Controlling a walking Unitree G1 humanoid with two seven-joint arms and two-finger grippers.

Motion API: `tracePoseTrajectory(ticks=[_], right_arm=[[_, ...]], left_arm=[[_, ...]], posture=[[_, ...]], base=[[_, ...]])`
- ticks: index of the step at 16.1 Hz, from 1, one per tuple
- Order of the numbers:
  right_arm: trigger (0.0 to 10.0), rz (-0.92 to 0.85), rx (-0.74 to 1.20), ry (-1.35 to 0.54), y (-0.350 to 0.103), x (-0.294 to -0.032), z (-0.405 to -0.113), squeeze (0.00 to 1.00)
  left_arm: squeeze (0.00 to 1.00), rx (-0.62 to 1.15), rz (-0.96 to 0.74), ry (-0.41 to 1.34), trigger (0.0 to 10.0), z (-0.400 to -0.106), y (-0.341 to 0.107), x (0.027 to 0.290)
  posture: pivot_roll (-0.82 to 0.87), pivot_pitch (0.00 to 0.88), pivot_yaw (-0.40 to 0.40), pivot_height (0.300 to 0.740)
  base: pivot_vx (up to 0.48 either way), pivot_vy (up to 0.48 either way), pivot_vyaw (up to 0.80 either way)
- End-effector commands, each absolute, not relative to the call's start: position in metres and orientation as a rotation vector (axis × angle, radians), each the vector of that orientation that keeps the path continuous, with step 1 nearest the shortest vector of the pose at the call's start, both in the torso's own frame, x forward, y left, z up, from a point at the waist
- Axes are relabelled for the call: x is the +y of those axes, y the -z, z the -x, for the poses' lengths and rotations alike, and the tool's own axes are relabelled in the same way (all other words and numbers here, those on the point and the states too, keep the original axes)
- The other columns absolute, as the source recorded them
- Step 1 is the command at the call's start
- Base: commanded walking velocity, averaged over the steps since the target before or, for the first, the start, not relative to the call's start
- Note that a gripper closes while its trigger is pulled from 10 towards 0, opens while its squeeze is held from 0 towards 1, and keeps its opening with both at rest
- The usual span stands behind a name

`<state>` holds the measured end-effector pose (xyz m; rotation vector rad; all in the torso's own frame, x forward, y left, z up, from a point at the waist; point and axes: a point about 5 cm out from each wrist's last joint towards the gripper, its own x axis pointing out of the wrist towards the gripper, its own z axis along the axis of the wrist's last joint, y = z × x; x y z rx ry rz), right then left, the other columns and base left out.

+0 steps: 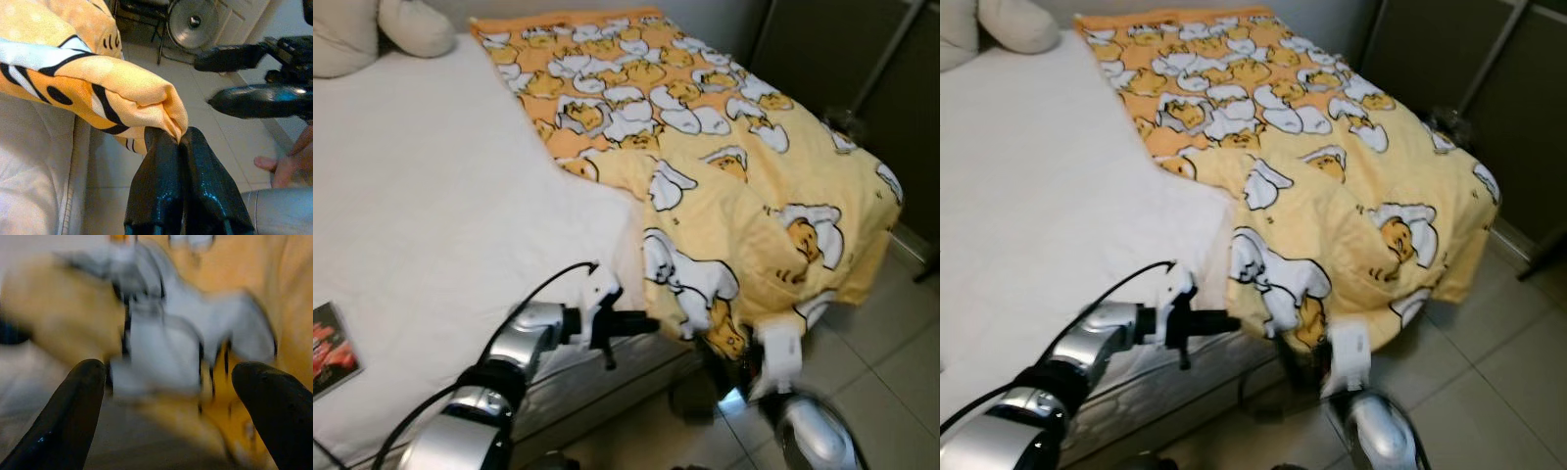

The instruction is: Clean up the room

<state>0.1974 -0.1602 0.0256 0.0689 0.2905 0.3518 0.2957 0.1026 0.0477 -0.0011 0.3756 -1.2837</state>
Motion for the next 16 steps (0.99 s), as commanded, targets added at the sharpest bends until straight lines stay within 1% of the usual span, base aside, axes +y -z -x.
tracePoseTrajectory(ticks=[1, 2, 3, 5, 6, 8, 10, 12, 13, 16], right_arm=[[10.0, -0.055, 0.260, -0.360, -0.034, -0.161, -0.203, 0.00], [10.0, -0.061, 0.262, -0.354, -0.033, -0.162, -0.203, 0.00], [10.0, -0.063, 0.264, -0.354, -0.031, -0.161, -0.203, 0.00], [10.0, -0.070, 0.262, -0.378, -0.023, -0.151, -0.205, 0.00], [10.0, -0.071, 0.262, -0.381, -0.022, -0.150, -0.205, 0.00], [10.0, -0.086, 0.270, -0.414, -0.021, -0.161, -0.205, 0.00], [10.0, -0.079, 0.324, -0.428, -0.006, -0.183, -0.199, 0.00], [10.0, -0.077, 0.353, -0.433, 0.006, -0.188, -0.193, 0.00], [10.0, -0.083, 0.413, -0.431, 0.027, -0.194, -0.179, 0.00], [10.0, -0.095, 0.461, -0.430, 0.040, -0.200, -0.166, 0.00]], left_arm=[[0.00, 0.359, 0.002, 1.306, 0.0, -0.296, -0.051, 0.098], [0.00, 0.359, 0.003, 1.305, 0.0, -0.296, -0.051, 0.097], [0.00, 0.359, 0.005, 1.306, 0.0, -0.295, -0.050, 0.097], [0.00, 0.362, 0.000, 1.314, 0.0, -0.293, -0.048, 0.097], [0.00, 0.363, 0.000, 1.313, 0.0, -0.293, -0.048, 0.097], [0.00, 0.371, 0.007, 1.294, 0.0, -0.293, -0.047, 0.099], [0.00, 0.386, 0.017, 1.296, 0.0, -0.291, -0.044, 0.100], [0.00, 0.393, 0.020, 1.298, 0.0, -0.289, -0.043, 0.101], [0.00, 0.413, 0.023, 1.289, 0.0, -0.288, -0.039, 0.104], [0.00, 0.430, 0.024, 1.281, 0.0, -0.285, -0.035, 0.108]], posture=[[-0.06, 0.000, -0.031, 0.736], [-0.06, 0.000, -0.032, 0.736], [-0.06, 0.000, -0.033, 0.736], [-0.06, 0.000, -0.037, 0.736], [-0.06, 0.000, -0.038, 0.736], [-0.06, 0.000, -0.044, 0.736], [-0.06, 0.000, -0.050, 0.736], [-0.06, 0.000, -0.050, 0.736], [-0.06, 0.000, -0.051, 0.736], [-0.06, 0.000, -0.050, 0.736]], base=[[0.000, 0.000, 0.00], [0.000, 0.000, 0.00], [0.000, -0.345, 0.00], [0.000, -0.480, 0.00], [0.000, -0.480, 0.00], [0.000, -0.480, 0.00], [0.000, -0.353, 0.00], [0.000, -0.339, 0.00], [0.000, -0.379, 0.00], [0.000, -0.328, 0.00]])
